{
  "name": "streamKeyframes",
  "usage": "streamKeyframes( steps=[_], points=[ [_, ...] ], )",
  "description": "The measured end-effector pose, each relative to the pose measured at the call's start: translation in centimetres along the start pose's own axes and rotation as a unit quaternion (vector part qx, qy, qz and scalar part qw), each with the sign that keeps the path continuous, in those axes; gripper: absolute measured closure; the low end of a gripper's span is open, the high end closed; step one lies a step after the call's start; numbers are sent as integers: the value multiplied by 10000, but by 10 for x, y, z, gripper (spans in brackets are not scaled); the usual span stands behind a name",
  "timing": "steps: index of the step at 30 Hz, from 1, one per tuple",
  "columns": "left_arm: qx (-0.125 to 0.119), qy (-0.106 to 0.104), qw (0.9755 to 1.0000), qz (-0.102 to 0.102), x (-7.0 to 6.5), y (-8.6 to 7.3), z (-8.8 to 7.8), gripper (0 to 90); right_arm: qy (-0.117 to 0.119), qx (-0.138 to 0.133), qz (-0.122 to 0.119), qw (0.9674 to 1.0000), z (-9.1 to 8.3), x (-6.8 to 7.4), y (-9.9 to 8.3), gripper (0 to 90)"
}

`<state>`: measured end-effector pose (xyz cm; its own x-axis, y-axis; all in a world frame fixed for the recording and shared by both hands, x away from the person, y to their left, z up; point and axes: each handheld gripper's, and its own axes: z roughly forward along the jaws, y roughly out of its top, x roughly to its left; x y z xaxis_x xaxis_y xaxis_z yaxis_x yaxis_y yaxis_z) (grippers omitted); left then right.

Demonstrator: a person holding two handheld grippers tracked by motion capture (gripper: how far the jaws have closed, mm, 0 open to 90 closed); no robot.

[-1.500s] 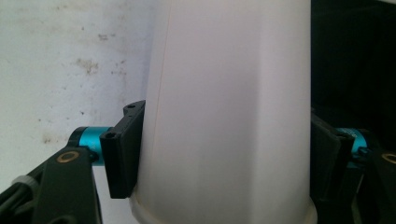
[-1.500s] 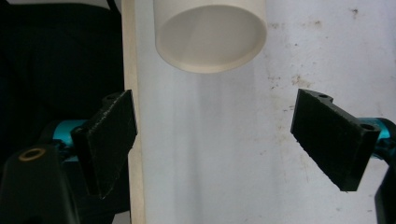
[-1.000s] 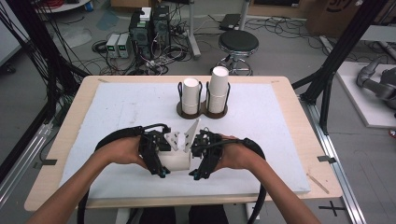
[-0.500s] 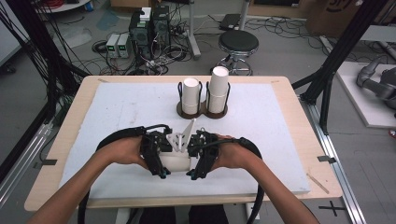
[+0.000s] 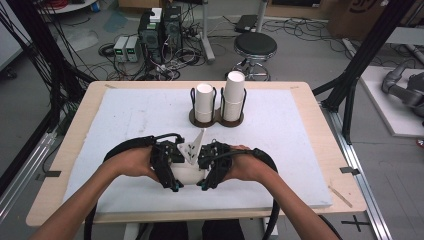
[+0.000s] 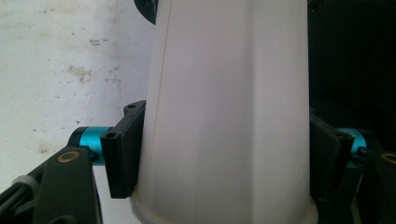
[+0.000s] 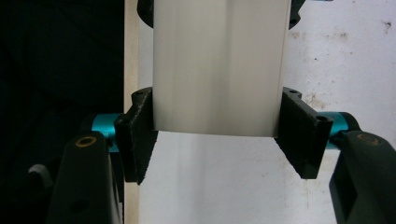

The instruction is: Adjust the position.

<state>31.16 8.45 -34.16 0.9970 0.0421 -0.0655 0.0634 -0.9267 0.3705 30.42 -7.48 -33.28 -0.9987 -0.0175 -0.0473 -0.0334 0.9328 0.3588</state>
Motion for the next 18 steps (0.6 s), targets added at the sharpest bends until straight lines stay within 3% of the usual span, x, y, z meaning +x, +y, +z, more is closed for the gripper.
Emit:
streamKeyframes(
  steps=[2,4,5,9,13,17,18],
  points=[
    [-63,16,10000,-60,-1,-1,1,266,1,-5,6,10000,0,0,0,360],
    [53,-2,9999,155,3,-1,-2,257,-22,-27,20,10000,0,0,0,360],
    [15,-61,9998,167,3,-2,-1,247,6,-24,30,10000,0,0,-1,359],
    [-378,-280,9988,103,5,-7,-2,185,-4,-40,-38,10000,1,1,-1,358],
    [-699,-351,9969,-62,6,-10,-3,132,-6,-61,-37,10000,2,1,-2,358],
    [-827,-342,9959,-128,9,-13,-9,89,-1,-109,-26,9999,1,1,-2,358],
    [-949,-350,9947,-187,9,-13,-10,85,0,-96,-23,10000,1,1,-2,358]
  ],
)
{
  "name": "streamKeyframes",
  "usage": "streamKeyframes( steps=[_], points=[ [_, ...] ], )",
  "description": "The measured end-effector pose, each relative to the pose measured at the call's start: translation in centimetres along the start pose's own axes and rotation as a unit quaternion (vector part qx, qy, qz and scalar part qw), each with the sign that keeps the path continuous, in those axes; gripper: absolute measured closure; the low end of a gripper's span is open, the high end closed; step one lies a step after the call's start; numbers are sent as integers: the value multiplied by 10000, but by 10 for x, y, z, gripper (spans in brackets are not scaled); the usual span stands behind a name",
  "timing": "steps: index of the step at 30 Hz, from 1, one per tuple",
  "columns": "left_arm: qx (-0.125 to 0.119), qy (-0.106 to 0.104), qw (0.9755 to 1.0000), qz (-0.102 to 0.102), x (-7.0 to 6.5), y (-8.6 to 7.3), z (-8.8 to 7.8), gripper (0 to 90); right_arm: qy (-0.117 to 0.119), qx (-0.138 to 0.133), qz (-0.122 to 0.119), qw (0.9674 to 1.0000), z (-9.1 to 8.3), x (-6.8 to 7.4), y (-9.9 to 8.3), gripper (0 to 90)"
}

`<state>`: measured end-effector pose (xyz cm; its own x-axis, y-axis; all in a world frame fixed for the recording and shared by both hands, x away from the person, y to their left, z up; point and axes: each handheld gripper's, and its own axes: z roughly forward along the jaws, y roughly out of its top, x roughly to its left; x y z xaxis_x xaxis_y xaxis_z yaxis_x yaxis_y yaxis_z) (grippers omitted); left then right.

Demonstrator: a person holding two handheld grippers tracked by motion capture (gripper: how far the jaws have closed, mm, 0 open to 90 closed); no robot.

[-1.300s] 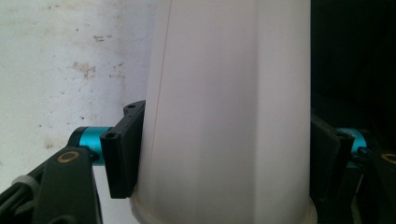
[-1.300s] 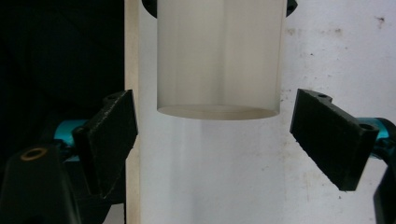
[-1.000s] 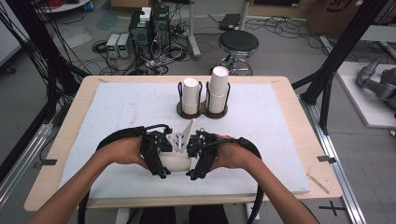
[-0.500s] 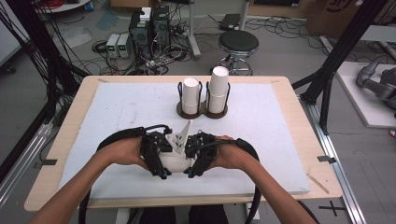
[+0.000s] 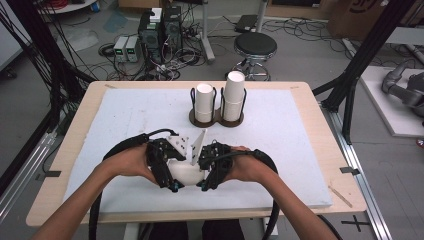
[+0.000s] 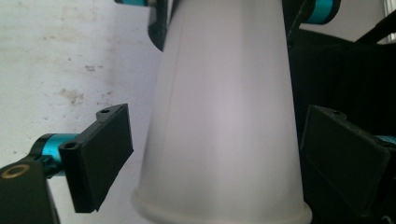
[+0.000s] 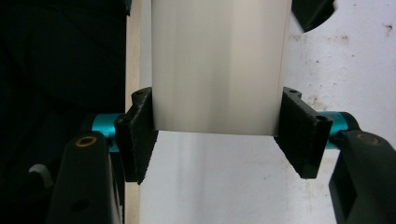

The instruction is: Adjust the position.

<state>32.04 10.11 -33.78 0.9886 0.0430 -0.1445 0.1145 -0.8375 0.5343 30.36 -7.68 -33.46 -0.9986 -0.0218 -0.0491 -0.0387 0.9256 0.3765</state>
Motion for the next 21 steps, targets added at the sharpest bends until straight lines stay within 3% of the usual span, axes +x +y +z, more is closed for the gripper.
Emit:
streamKeyframes(
  steps=[12,18,21],
  points=[
    [-426,62,9991,16,0,-1,-13,74,41,-187,68,9998,7,0,-6,357],
    [-797,107,9968,14,0,-3,-23,74,-16,-428,141,9990,5,0,-12,358],
    [-1078,137,9941,60,-1,-4,-27,74,-44,-660,220,9976,3,1,-17,358]
  ],
)
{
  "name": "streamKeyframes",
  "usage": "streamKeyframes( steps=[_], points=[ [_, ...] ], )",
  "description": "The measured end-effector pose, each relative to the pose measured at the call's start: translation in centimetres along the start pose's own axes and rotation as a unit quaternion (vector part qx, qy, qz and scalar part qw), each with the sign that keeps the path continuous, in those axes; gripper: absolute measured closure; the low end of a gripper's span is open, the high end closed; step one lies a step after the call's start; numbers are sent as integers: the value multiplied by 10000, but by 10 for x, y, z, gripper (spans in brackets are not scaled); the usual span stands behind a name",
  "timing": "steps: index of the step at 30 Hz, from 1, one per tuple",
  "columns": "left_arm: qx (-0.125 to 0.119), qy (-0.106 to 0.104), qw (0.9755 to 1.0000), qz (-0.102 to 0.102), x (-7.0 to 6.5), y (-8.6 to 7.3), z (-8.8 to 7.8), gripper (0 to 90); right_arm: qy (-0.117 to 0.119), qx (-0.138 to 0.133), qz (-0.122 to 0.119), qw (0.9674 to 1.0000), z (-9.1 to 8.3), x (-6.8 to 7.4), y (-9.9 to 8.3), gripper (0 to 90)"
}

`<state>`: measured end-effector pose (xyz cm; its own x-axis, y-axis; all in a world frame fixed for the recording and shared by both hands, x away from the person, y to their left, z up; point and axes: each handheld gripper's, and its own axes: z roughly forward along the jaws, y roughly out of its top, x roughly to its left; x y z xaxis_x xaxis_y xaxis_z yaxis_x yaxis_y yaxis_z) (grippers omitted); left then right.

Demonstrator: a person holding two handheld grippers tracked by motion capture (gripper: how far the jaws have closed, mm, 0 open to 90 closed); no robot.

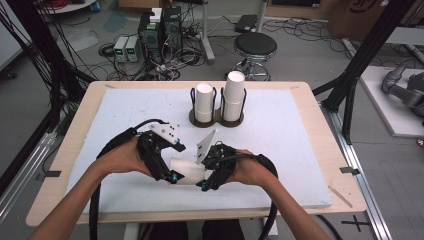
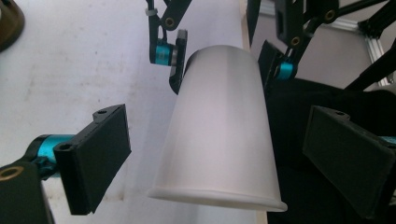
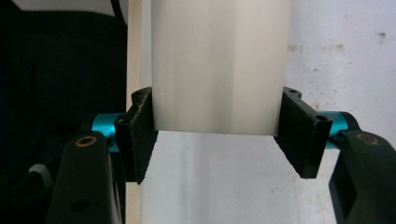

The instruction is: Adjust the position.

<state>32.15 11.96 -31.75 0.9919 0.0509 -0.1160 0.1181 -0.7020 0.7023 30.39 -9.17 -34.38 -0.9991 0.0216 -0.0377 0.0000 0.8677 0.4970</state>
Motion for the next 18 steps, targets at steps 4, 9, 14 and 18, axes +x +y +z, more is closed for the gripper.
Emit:
streamKeyframes(
  steps=[4,9,14,18],
  points=[
    [-313,-7,9995,-55,-1,-6,-3,74,-55,-367,119,9992,-3,0,-10,358],
    [-537,50,9985,-21,-2,-14,-4,74,-76,-905,311,9954,-4,-1,-25,358],
    [-777,112,9969,-60,-1,-21,-7,74,-53,-1291,486,9904,-2,-2,-38,358],
    [-889,164,9959,-96,0,-27,-9,74,-62,-1539,554,9865,-2,-1,-45,358]
  ],
)
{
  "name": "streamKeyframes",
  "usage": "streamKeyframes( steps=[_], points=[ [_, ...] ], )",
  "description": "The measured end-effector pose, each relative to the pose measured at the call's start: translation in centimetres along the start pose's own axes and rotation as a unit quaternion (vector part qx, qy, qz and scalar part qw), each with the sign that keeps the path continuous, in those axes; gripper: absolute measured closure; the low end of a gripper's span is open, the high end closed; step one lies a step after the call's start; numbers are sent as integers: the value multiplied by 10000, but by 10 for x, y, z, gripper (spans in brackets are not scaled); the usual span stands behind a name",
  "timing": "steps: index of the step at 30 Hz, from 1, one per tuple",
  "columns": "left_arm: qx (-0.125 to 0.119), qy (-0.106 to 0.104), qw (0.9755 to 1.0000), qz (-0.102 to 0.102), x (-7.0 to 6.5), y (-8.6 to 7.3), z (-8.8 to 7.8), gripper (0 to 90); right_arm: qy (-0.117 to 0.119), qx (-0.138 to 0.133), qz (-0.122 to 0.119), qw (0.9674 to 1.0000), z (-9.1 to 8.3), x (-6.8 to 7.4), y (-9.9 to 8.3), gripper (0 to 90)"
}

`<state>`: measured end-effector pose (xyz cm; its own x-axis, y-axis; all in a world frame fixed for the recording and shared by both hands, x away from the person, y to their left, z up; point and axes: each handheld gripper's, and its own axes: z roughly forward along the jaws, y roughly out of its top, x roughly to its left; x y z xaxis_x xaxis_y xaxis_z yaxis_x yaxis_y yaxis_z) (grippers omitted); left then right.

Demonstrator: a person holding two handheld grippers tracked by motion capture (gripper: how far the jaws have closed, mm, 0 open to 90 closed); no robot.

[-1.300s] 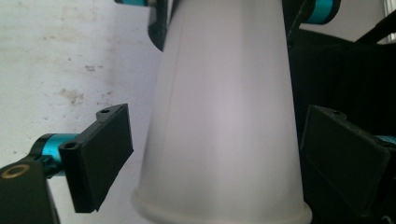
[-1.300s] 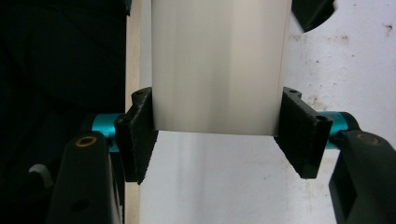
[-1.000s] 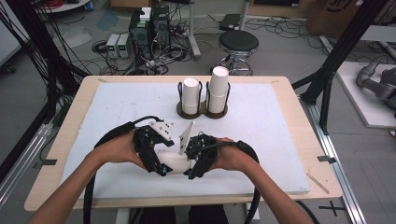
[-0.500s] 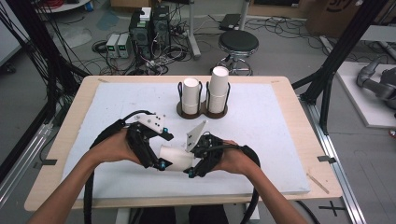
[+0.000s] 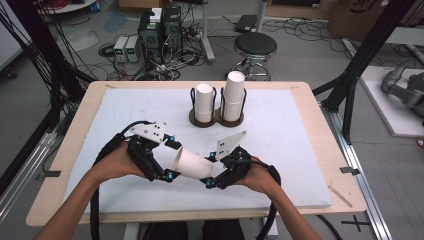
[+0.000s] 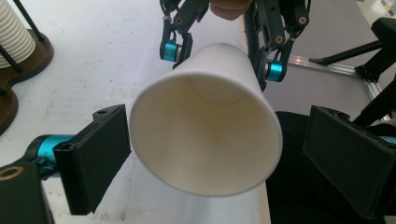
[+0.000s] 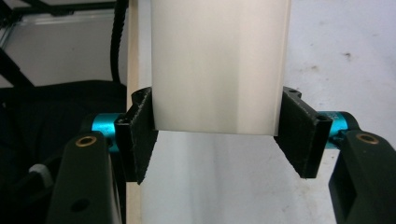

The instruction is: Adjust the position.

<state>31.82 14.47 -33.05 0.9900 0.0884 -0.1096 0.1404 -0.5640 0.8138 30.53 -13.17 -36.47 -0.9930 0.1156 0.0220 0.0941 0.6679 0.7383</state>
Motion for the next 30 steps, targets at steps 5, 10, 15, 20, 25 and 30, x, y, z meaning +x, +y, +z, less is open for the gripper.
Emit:
streamKeyframes(
  steps=[5,10,15,20,25,30],
  points=[
    [-96,39,9999,-111,1,-7,-2,74,-50,-189,39,9998,-3,1,-5,358],
    [-244,14,9996,-114,-1,-14,-2,74,-64,-470,65,9989,-4,3,-10,358],
    [-465,10,9987,-215,-3,-21,0,74,-141,-981,126,9950,-4,8,-18,358],
    [-780,64,9967,-220,-4,-27,4,74,-95,-1610,237,9866,-1,11,-28,358],
    [-1292,89,9912,-281,-6,-33,9,74,-55,-1809,305,9830,4,12,-33,358],
    [-1677,-29,9851,-390,-8,-38,17,74,-63,-1901,305,9813,5,12,-33,358]
  ],
)
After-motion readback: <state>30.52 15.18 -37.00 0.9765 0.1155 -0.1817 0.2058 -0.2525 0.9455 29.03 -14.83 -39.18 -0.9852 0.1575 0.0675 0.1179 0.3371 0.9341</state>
